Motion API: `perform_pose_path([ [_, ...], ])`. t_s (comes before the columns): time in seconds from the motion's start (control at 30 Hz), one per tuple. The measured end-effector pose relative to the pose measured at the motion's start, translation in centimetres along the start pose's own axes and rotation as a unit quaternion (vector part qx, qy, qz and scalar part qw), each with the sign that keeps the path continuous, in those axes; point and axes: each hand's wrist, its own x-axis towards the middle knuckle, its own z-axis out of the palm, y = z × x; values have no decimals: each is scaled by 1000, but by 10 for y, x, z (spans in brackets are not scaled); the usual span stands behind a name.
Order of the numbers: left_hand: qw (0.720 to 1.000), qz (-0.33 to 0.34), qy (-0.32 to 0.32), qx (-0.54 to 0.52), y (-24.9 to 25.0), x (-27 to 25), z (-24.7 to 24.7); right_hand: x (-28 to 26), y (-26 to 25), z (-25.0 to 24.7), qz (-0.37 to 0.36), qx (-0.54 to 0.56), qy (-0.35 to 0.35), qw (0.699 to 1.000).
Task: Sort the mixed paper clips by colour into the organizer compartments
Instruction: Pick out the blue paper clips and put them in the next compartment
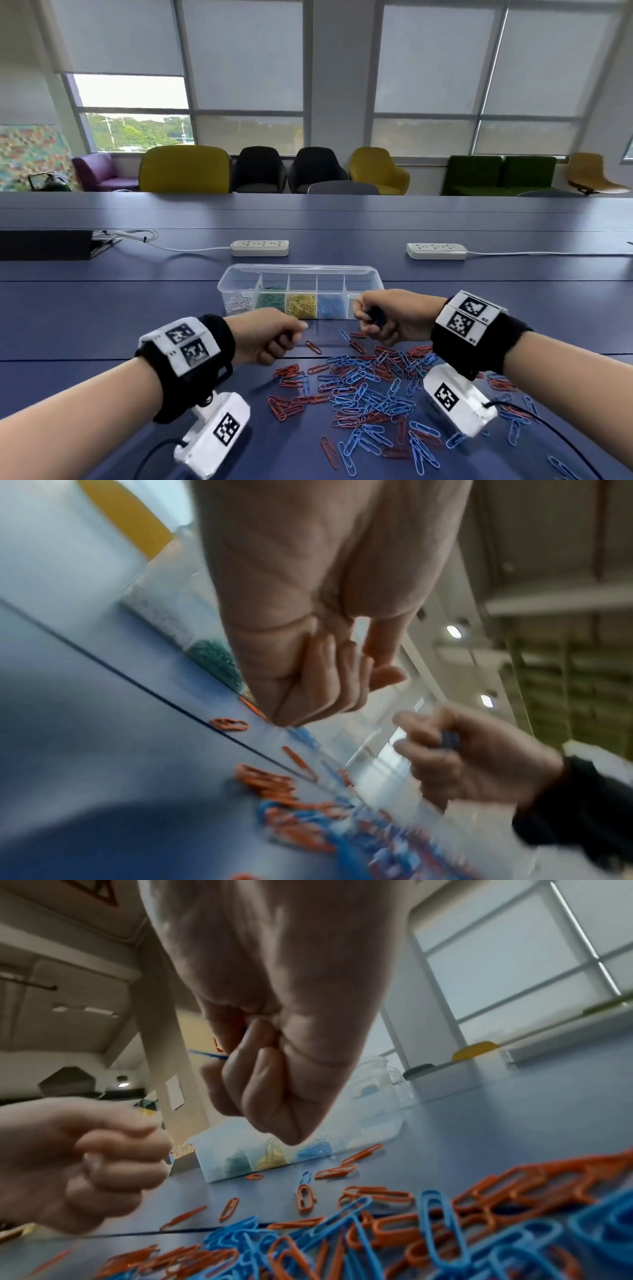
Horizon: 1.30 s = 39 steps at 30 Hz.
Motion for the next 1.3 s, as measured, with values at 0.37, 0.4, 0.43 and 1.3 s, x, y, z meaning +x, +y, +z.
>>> perform_pose_path([
  [0.37, 873, 130, -51, 468, -7, 7, 8, 33, -6, 18, 19, -452, 97, 887],
  [0.4, 870, 131, -55, 471, -7, 8, 8, 37, -3, 19, 25, -478, 97, 873],
  [0.43, 868, 130, -59, 476, -8, 8, 9, 39, -1, 20, 31, -500, 100, 860],
  [1.3, 940, -34, -58, -335, -2, -12, -14, 27, -3, -10, -33, -480, 93, 872],
])
